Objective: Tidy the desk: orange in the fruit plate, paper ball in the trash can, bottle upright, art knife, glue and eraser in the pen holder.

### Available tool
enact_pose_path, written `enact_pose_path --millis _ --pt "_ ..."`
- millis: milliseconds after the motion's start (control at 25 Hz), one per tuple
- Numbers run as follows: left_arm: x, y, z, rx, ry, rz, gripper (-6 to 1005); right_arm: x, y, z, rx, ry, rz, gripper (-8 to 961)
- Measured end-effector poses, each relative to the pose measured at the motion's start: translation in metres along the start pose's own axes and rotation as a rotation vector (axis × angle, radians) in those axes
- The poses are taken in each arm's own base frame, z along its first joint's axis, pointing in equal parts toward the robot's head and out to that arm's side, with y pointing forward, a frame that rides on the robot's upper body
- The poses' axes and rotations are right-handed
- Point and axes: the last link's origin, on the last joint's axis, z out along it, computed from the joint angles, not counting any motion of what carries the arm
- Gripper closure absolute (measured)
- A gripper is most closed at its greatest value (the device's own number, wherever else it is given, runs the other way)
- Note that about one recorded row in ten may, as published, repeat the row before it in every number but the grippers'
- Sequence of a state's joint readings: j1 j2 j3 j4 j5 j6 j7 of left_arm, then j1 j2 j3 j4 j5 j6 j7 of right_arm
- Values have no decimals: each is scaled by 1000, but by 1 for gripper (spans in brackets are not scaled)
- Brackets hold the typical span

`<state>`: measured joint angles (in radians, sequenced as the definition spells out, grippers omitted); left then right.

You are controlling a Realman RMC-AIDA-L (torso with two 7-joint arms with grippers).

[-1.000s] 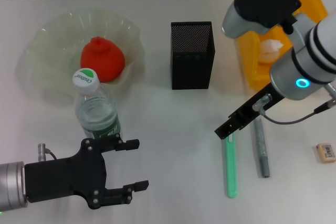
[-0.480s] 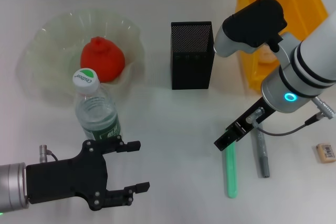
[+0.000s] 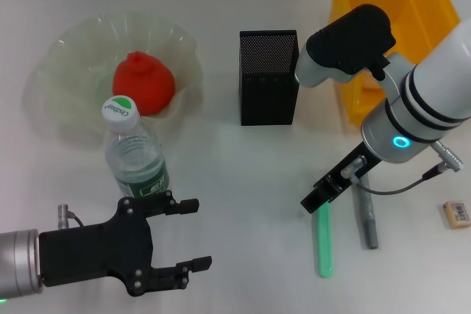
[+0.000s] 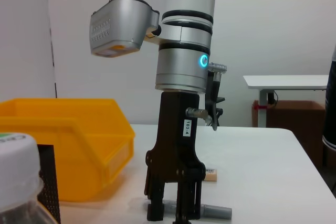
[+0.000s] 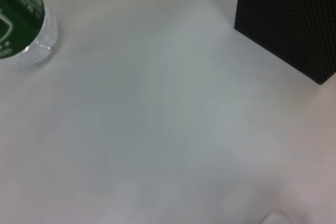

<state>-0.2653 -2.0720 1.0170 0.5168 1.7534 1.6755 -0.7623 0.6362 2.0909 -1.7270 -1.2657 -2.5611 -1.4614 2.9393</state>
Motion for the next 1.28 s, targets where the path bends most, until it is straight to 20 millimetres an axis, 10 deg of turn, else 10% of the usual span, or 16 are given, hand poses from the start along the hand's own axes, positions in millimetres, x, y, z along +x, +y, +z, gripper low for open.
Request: enact_pose_path --millis 520,1280 --pt "0 -1 0 0 -2 3 256 -3 0 6 -16 11 7 585" --pt "-1 0 -1 0 -4 -1 256 -6 2 8 -41 14 1 762"
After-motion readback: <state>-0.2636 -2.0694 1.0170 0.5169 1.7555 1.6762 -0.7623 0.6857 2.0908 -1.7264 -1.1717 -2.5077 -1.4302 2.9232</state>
